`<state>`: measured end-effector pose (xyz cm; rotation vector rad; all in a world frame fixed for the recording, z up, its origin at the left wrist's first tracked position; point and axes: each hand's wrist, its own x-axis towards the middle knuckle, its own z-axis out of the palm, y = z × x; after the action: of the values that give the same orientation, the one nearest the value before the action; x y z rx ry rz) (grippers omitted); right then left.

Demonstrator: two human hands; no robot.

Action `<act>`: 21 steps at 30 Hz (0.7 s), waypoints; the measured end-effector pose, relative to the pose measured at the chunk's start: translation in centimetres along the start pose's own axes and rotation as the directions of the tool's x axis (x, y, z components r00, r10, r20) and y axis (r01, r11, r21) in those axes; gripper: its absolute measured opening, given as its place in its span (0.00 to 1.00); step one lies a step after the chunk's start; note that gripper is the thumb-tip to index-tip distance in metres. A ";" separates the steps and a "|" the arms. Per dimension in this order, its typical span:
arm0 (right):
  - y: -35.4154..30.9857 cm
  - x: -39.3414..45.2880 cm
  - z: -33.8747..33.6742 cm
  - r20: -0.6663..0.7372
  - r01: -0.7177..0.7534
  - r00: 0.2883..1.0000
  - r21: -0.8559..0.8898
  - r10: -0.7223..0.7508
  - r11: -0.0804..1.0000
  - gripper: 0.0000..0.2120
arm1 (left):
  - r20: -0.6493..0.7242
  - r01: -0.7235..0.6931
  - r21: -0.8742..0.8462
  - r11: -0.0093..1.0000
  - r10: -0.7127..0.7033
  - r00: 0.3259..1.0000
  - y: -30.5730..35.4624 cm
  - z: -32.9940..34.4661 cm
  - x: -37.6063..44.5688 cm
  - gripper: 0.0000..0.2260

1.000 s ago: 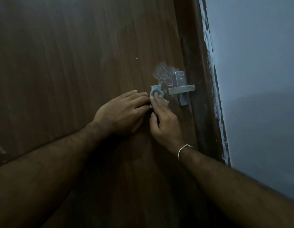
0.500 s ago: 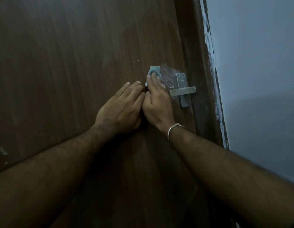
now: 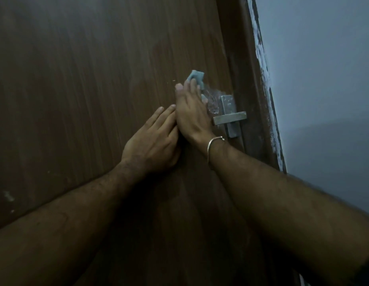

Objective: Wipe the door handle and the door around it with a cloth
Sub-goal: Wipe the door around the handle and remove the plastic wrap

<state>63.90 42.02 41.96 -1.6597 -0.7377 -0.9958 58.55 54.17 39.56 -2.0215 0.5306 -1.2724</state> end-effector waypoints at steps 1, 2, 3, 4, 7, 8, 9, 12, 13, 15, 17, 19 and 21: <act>0.4 -0.2 -0.2 0.022 0.051 0.998 -0.022 -0.050 0.998 0.28 | 0.003 -0.001 -0.012 1.000 0.001 1.000 0.0 0.0 0.0 0.29; 0.6 -0.4 -0.4 0.042 0.086 0.995 -0.023 -0.085 0.996 0.26 | 0.007 0.006 -0.025 1.000 -0.006 1.000 0.0 -0.1 0.0 0.29; 0.5 -0.4 -0.6 0.047 0.097 0.994 -0.009 -0.096 0.995 0.25 | 0.012 0.013 -0.032 0.999 -0.012 1.000 -0.1 -0.1 0.0 0.28; 0.1 -0.2 -0.6 0.031 0.092 0.995 0.008 -0.092 0.996 0.25 | 0.017 0.012 -0.028 1.000 -0.012 1.000 -0.1 -0.1 0.0 0.28; -1.9 0.6 0.1 0.037 0.123 0.992 0.035 -0.124 0.992 0.25 | 0.026 -0.012 -0.002 1.000 0.012 1.000 -0.3 0.2 0.1 0.28; -2.1 0.6 0.1 0.063 0.154 0.986 0.036 -0.156 0.987 0.24 | 0.033 -0.017 -0.005 1.000 0.017 0.999 -0.3 0.2 0.1 0.28; -2.0 0.5 0.1 0.073 0.174 0.982 0.028 -0.176 0.984 0.24 | 0.031 -0.015 -0.017 1.000 0.016 0.999 -0.3 0.1 0.1 0.27; -1.0 -0.3 -0.3 0.026 0.117 0.993 0.064 -0.119 0.991 0.25 | -0.050 0.012 -0.091 0.996 -0.017 0.999 -0.2 -0.1 0.0 0.26; -0.6 -1.1 -0.2 0.031 0.105 0.994 0.094 -0.109 0.990 0.25 | -0.076 0.007 -0.105 0.994 -0.015 0.997 -0.2 -0.2 -0.1 0.26; 1.3 -3.4 0.2 0.067 0.121 0.990 0.080 -0.126 0.989 0.24 | -0.085 -0.017 -0.106 0.994 0.008 0.996 0.1 -0.1 -0.2 0.25; 4.0 -5.9 0.0 0.028 0.078 0.996 0.020 -0.079 0.997 0.23 | -0.046 -0.002 -0.081 0.997 -0.002 0.999 0.0 -0.2 -0.2 0.24; 6.4 -7.3 -0.5 -0.066 -0.019 0.998 -0.031 0.017 0.999 0.22 | -0.013 0.028 -0.063 0.998 -0.029 0.999 -0.1 -0.2 -0.1 0.24; 7.2 -7.1 -0.5 -0.130 -0.086 0.988 -0.059 0.077 0.995 0.22 | -0.021 0.029 -0.049 0.998 -0.030 0.999 -0.1 -0.1 -0.1 0.24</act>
<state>66.52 39.47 32.54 -1.6508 -0.5541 -1.0660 58.42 54.25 39.56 -2.0648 0.5485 -1.3117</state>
